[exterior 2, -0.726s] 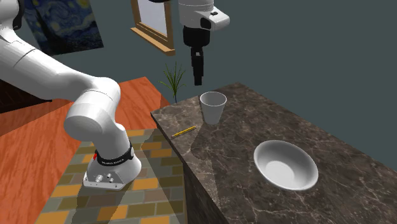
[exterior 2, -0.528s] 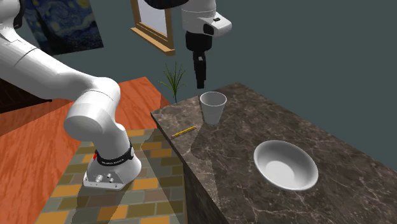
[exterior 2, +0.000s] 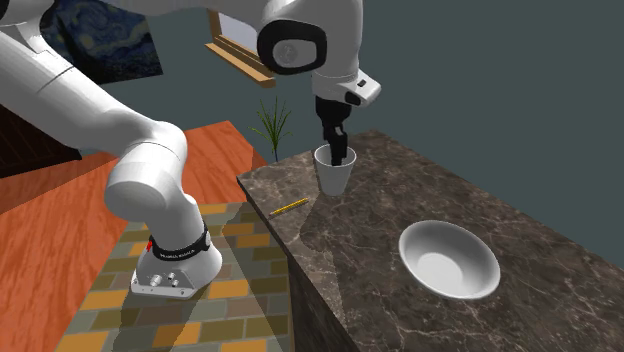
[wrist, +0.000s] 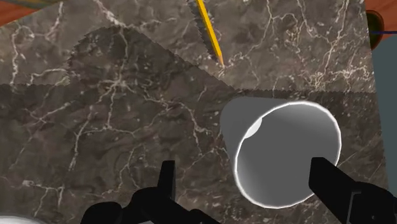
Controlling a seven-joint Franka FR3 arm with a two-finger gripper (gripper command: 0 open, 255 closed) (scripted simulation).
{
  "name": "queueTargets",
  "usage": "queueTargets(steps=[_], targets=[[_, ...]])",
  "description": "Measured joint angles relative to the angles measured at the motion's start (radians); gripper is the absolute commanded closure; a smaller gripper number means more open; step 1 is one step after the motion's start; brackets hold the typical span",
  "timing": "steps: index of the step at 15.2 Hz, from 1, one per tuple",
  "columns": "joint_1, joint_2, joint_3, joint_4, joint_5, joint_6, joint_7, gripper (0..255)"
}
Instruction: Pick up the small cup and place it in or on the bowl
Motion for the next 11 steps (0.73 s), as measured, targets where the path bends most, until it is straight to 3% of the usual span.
queueTargets(steps=[4, 11], targets=[[0.036, 0.131, -0.016, -0.015, 0.057, 0.159, -0.085, 0], [0.065, 0.226, -0.007, -0.054, 0.104, 0.299, -0.120, 0]])
